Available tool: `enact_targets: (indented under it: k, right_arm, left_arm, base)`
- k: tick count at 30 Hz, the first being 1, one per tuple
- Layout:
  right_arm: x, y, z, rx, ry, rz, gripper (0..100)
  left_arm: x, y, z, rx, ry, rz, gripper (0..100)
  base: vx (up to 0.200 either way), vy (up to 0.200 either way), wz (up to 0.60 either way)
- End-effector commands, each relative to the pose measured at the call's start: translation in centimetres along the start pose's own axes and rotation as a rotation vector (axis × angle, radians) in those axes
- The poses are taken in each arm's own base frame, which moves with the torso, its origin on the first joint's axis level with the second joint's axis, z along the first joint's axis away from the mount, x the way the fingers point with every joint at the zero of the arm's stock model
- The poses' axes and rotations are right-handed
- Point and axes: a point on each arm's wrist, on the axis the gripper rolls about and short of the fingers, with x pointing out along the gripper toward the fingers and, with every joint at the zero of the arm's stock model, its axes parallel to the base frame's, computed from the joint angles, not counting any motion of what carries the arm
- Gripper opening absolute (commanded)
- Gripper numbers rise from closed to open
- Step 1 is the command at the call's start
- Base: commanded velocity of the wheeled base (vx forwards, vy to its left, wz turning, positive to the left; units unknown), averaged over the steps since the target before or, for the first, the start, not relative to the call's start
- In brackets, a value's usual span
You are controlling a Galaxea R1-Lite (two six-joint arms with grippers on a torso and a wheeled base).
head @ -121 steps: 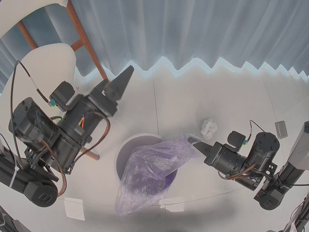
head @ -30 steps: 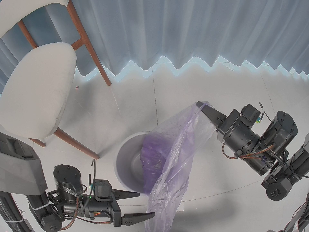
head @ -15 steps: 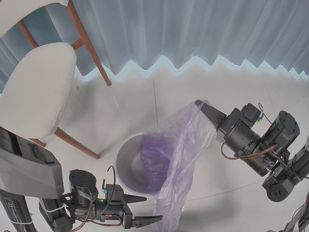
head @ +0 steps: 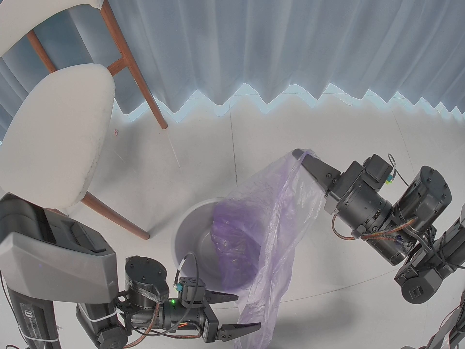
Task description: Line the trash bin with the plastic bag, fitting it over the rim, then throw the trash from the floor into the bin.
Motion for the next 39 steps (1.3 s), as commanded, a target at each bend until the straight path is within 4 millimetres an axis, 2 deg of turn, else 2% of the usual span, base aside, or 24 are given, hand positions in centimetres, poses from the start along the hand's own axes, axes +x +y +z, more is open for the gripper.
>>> enact_targets:
  k: [1,2,3,12,15,16,17,19,20,22,25,35,39]
  right_arm:
    - [0.0,0.1,0.1,-0.001,-0.006,0.012,0]
    - [0.0,0.1,0.1,-0.001,-0.008,0.011,0]
    - [0.0,0.2,0.1,-0.001,-0.008,0.012,0]
    - [-0.1,0.6,0.5,-0.001,-0.021,0.026,0]
    - [0.0,0.3,0.5,-0.002,-0.022,0.017,0]
    - [0.0,0.3,0.5,-0.002,-0.022,0.017,0]
    - [0.0,0.1,0.4,-0.001,-0.017,0.011,0]
    - [0.0,0.0,0.3,-0.001,-0.014,0.007,0]
    - [-0.1,-0.3,0.0,0.004,-0.001,-0.005,0]
    - [0.0,-1.1,-0.3,0.005,0.010,-0.028,0]
    - [0.3,-2.6,-0.2,0.002,0.003,-0.072,0]
    - [0.7,-4.0,-0.8,0.070,0.019,-0.111,0]
    - [1.3,-5.1,-1.3,0.070,0.023,-0.135,0]
  left_arm:
    - [0.6,0.3,-0.2,-0.002,0.006,0.006,100]
    - [0.6,0.3,-0.3,-0.005,0.008,0.011,100]
    - [0.7,0.4,-0.5,-0.007,0.013,0.019,0]
    - [0.5,0.8,-0.5,-0.024,0.007,0.043,0]
    - [-1.4,1.1,1.8,-0.092,-0.097,0.087,0]
    - [-1.4,1.1,1.8,-0.092,-0.097,0.087,0]
    - [-2.7,0.6,3.2,-0.110,-0.158,0.089,0]
    - [-3.5,0.2,3.9,-0.129,-0.191,0.085,0]
    - [-4.3,-0.5,4.8,-0.155,-0.232,0.070,0]
    - [-4.7,-0.9,5.3,-0.177,-0.257,0.063,0]
    - [-5.2,-0.4,5.8,-0.177,-0.285,0.085,0]
    - [-6.2,1.3,6.8,-0.181,-0.347,0.151,0]
    - [-5.8,2.1,7.4,-0.222,-0.371,0.289,0]
  base:
    - [0.000,0.000,0.00]
    - [0.000,0.000,0.00]
    - [0.000,0.000,0.00]
    - [0.000,0.000,0.00]
    - [0.000,0.000,0.00]
    - [0.000,0.000,0.00]
    - [0.000,0.000,0.00]
    - [0.000,0.000,0.00]
    - [0.000,0.000,0.00]
    - [0.000,0.000,0.00]
    - [0.000,0.000,0.00]
    - [0.000,0.000,0.00]
    - [0.000,0.000,0.00]
